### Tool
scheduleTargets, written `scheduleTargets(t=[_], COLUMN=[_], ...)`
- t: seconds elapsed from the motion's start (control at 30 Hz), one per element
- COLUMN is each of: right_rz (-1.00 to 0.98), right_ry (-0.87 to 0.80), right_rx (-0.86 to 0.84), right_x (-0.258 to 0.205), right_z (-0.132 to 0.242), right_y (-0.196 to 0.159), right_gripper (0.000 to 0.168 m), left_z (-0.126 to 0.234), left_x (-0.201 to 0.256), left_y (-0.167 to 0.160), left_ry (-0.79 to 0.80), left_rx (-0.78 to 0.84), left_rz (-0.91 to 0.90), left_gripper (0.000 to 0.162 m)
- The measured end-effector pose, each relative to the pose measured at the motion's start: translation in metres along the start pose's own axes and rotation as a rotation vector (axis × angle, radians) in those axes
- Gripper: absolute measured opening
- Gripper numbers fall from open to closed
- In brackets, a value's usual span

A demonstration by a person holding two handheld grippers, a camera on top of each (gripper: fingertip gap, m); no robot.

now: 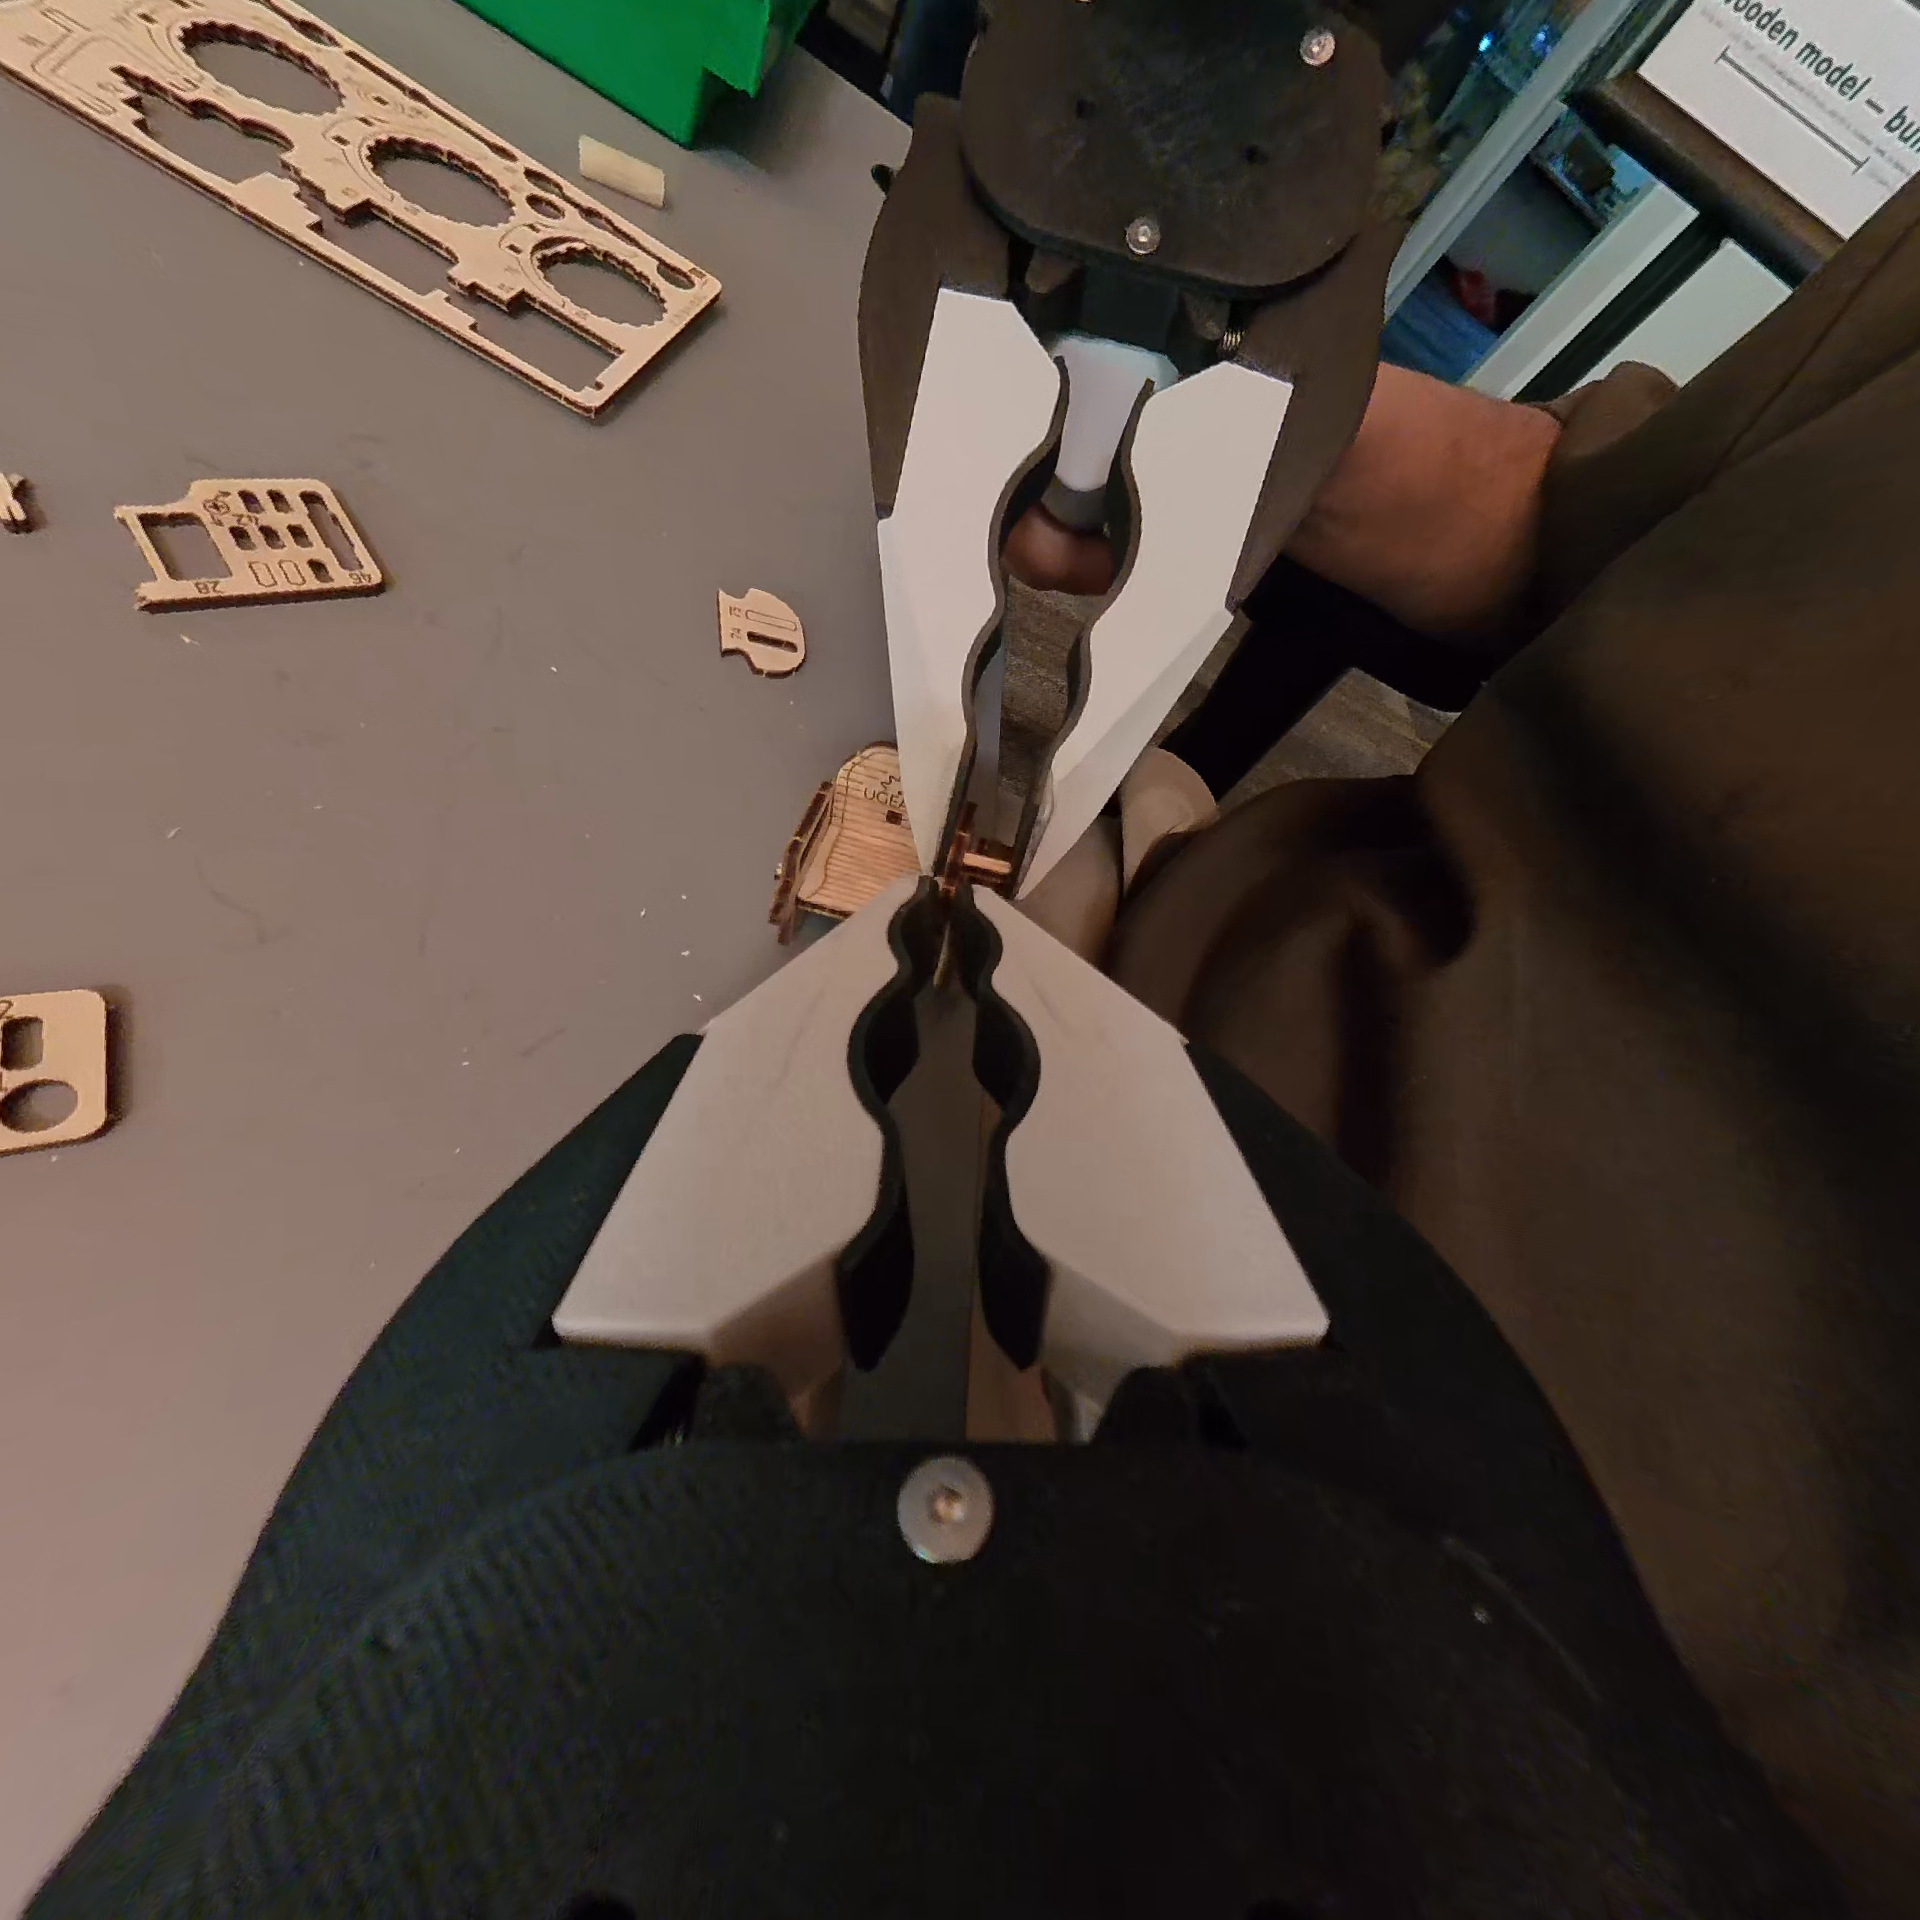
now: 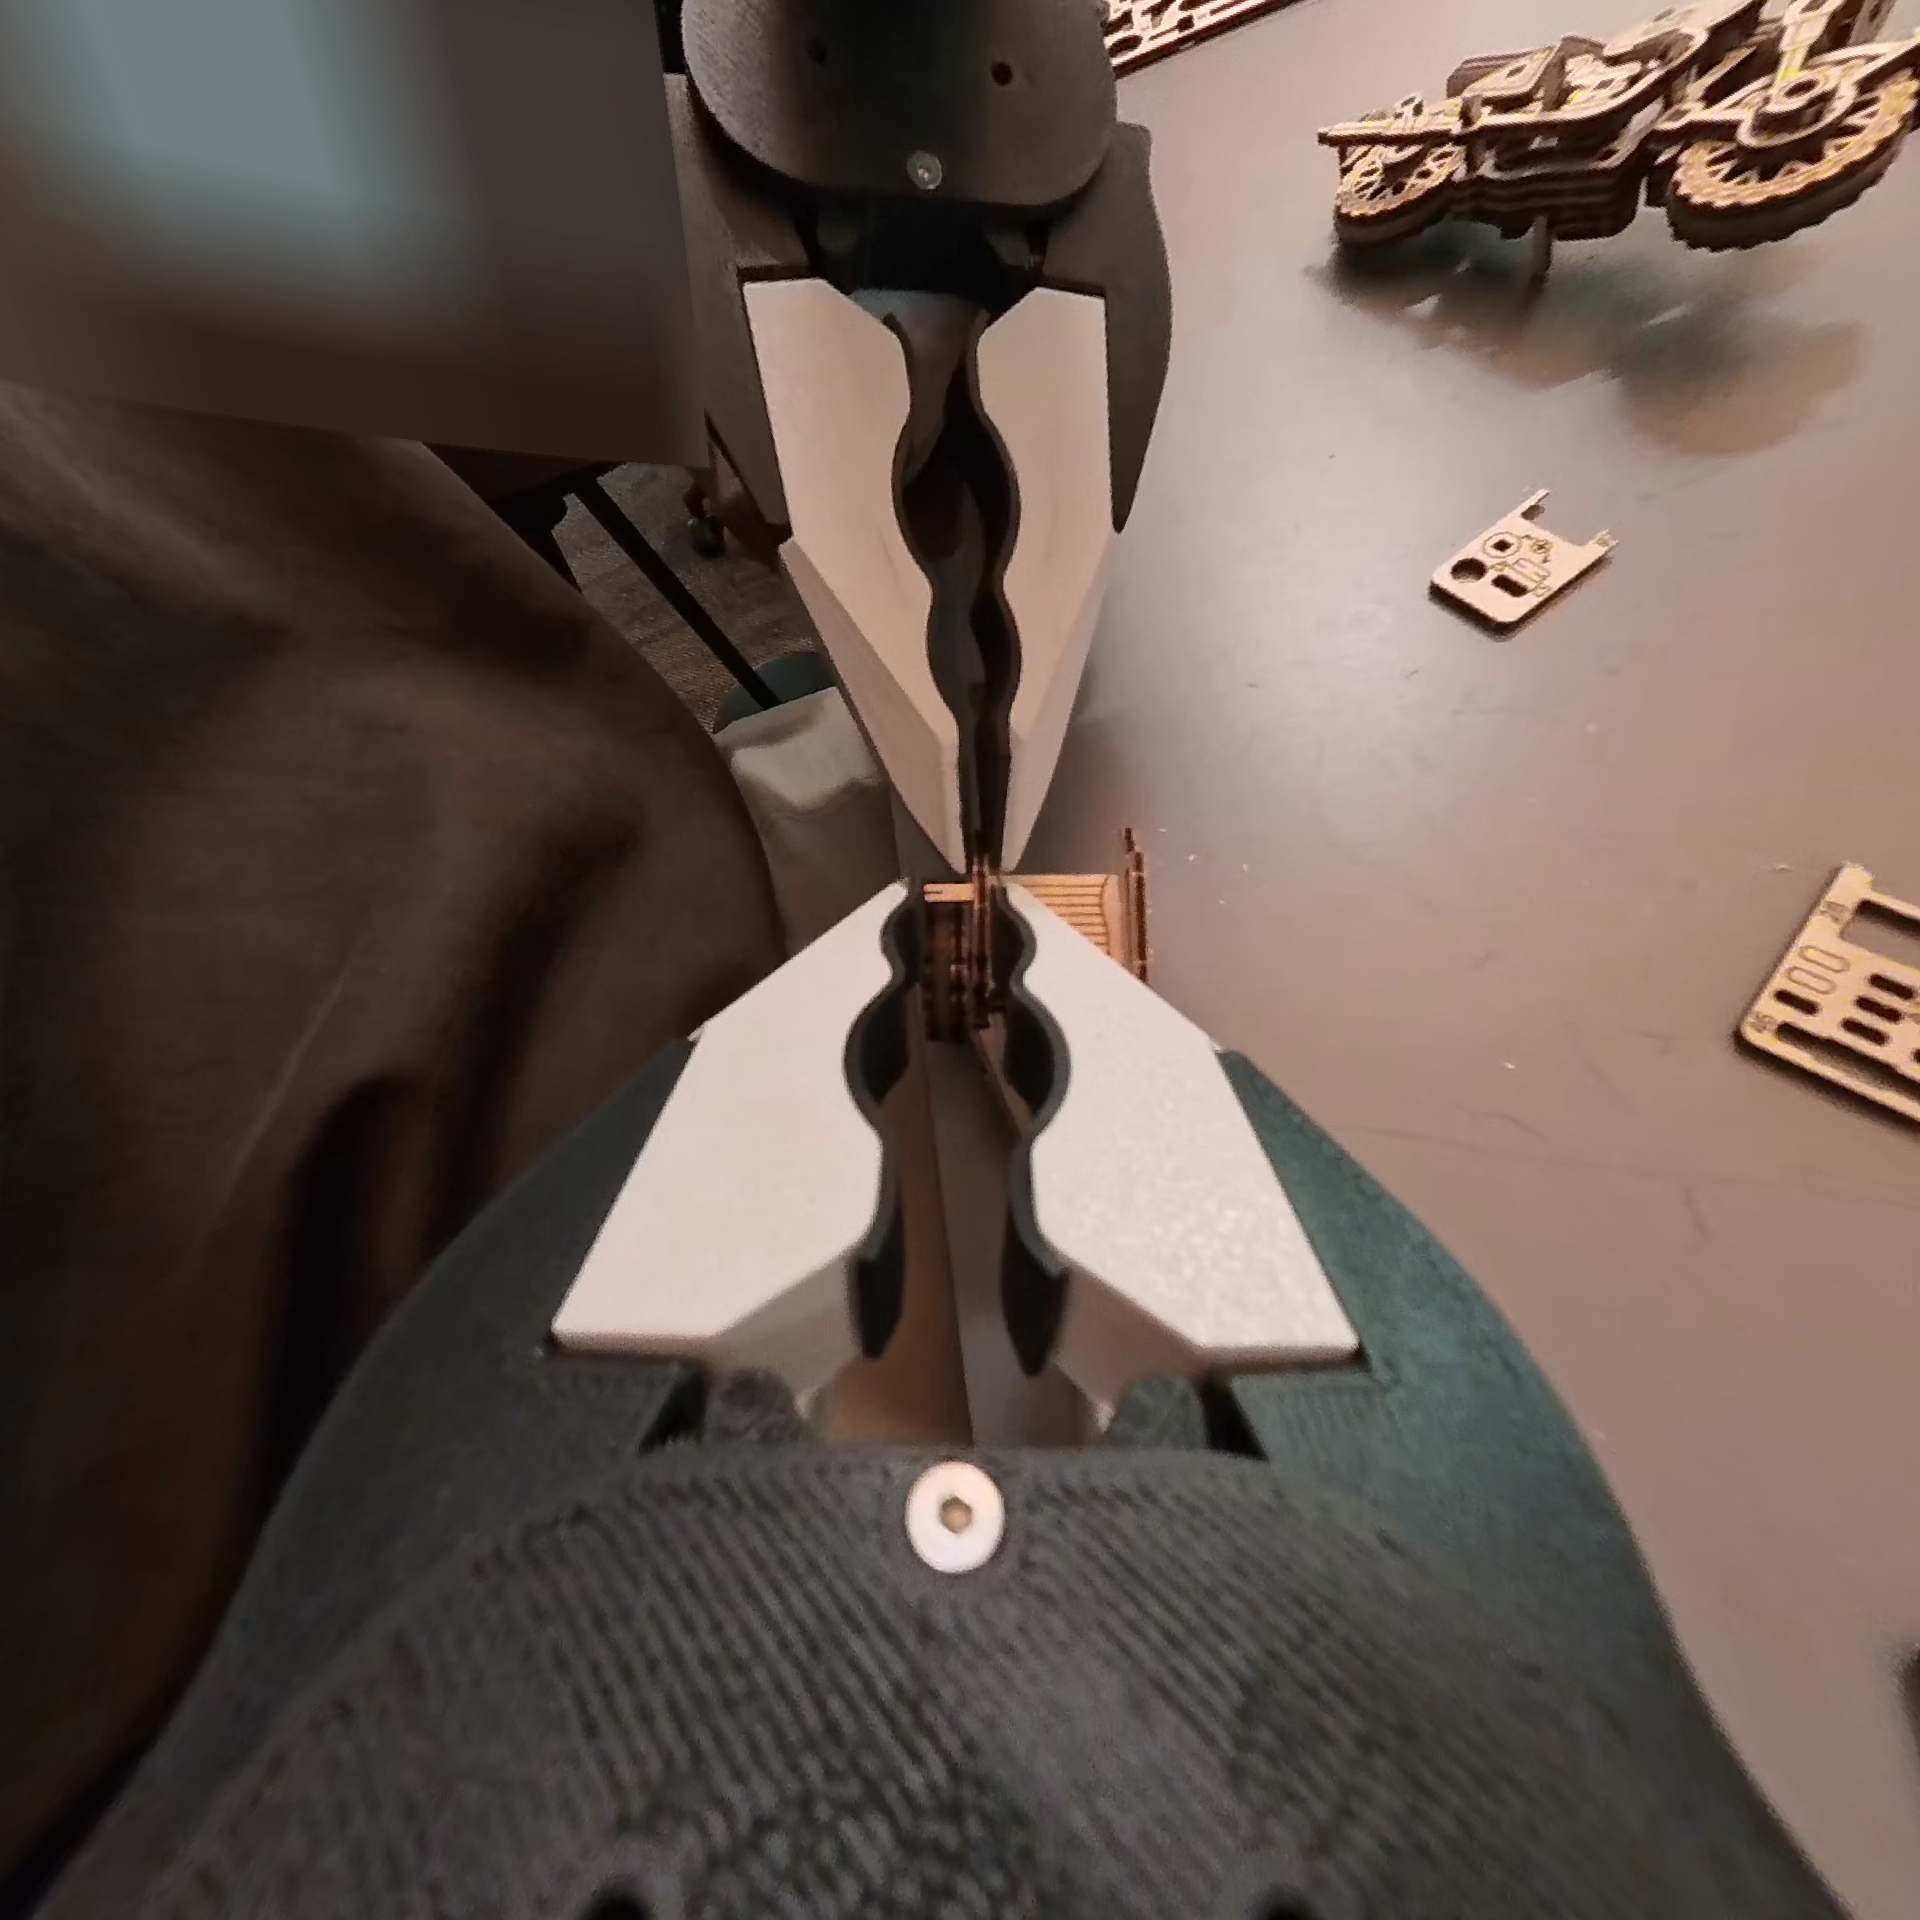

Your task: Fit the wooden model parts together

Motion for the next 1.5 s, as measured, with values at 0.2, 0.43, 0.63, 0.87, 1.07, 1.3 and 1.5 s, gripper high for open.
scheduleTargets(t=[0.2, 0.43, 0.63, 0.87, 1.07, 1.3, 1.5], right_rz=[0.023, 0.076, 0.039, -0.001, -0.007, 0.013, 0.034], right_ry=[-0.013, -0.06, 0.0, 0.025, 0.024, 0.011, -0.017], right_rx=[0.021, 0.057, 0.093, 0.089, 0.079, 0.042, 0.02], right_x=[0.001, 0.0031, 0.0032, 0.0043, 0.0041, 0.0021, -0.0002], right_z=[0.0003, 0.0057, 0.0091, 0.0071, 0.0059, 0.0053, 0.004], right_y=[-0.0002, -0.0007, -0.0005, -0.0017, -0.0018, -0.0002, 0.001], right_gripper=[0.012, 0.03, 0.025, 0.015, 0.012, 0.011, 0.011], left_z=[0.001, 0.0032, 0.003, 0.0024, 0.002, 0.0013, 0.001], left_x=[-0.0009, -0.0007, -0.0004, -0.0002, 0.0003, 0.0008, 0.0001], left_y=[0.0003, 0.0016, 0.0017, 0.002, 0.0019, 0.0016, 0.0008], left_ry=[0.0, 0.0, 0.005, 0.0, -0.002, 0.002, 0.0], left_rx=[0.009, 0.029, 0.028, 0.027, 0.024, 0.018, 0.011], left_rz=[0.008, 0.0, -0.006, -0.007, -0.011, -0.015, -0.003], left_gripper=[0.0, 0.0, 0.0, 0.0, 0.0, 0.0, 0.0])
Point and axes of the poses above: each gripper's, where its closed fingertips meet, z back along the fingers, y out of its top, x = y × z across the jaws, the point moved 9 cm from there along z, back along the fingers, and after that the axes turned 2 degrees about x, right-handed, at the moved point
